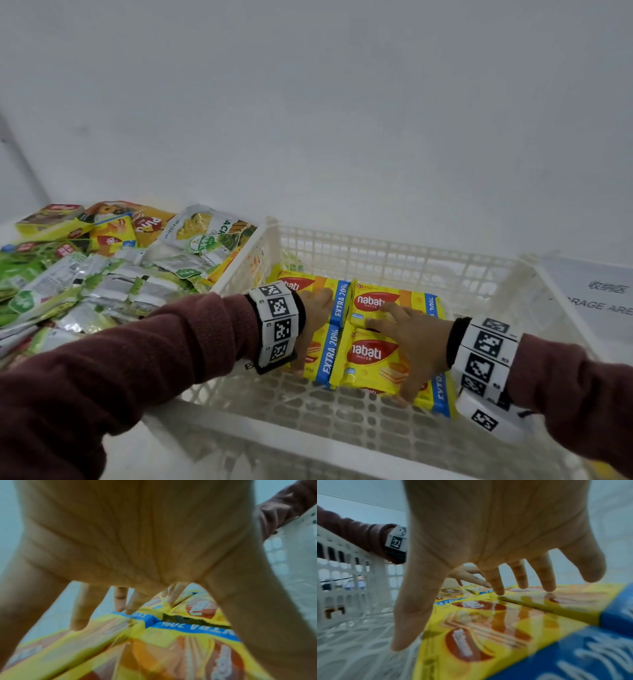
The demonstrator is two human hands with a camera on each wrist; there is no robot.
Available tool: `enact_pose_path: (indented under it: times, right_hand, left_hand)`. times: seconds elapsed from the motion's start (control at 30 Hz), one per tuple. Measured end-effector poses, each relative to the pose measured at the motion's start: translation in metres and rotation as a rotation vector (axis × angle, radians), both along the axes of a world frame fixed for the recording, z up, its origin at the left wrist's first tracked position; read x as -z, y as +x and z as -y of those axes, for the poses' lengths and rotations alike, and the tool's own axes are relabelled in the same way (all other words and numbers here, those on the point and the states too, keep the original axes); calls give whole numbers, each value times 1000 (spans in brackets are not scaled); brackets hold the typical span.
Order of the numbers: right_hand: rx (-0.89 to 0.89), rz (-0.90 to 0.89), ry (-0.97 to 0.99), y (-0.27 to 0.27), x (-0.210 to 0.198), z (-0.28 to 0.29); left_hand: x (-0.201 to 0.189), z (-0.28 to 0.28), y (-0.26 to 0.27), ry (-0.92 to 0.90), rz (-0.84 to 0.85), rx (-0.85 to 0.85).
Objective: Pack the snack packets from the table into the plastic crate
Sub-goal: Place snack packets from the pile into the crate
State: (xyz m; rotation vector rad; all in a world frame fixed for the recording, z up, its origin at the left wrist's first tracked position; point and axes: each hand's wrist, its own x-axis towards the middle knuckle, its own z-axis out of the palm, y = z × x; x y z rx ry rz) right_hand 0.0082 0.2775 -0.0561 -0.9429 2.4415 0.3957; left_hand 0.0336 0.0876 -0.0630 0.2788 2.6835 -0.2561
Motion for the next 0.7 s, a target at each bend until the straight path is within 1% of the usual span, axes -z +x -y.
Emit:
enact_pose_path:
  times: [0.03, 0.1, 0.13, 0.17, 0.2, 0.3, 0.4, 0.47, 0.57, 0.67, 0.7]
  right_hand:
    - [-36, -16, -11, 3, -1, 2]
    - [-99, -45, -22, 8, 1, 5]
    - [-114, -58, -15, 11, 2, 6]
    - [-126, -74, -6, 14, 4, 8]
    - [-132, -90, 5, 16, 5, 9]
    - [-163, -116, 41, 22, 5, 12]
    - [-185, -113, 59, 25, 5, 12]
    - [-175, -99, 56, 27, 4, 12]
    - [-151, -59, 50, 28, -1, 11]
    - [-123, 7, 47, 24, -10, 10]
    - [-105, 31, 36, 22, -14, 9]
  left_hand:
    - [4, 1, 0, -37, -9, 56]
    - [7, 1, 5, -185, -3, 144]
    - [9, 0, 8, -247, 0, 171]
    - [10, -3, 12, -266, 7, 162]
    - [11, -4, 14, -278, 5, 147]
    - [12, -7, 22, -241, -35, 164]
    - [9, -8, 26, -225, 1, 154]
    - [5, -9, 27, -255, -2, 208]
    - [11, -10, 22, -334, 13, 318]
    - [6, -11, 23, -328, 103, 290]
    - [2, -12, 23, -322, 152, 245]
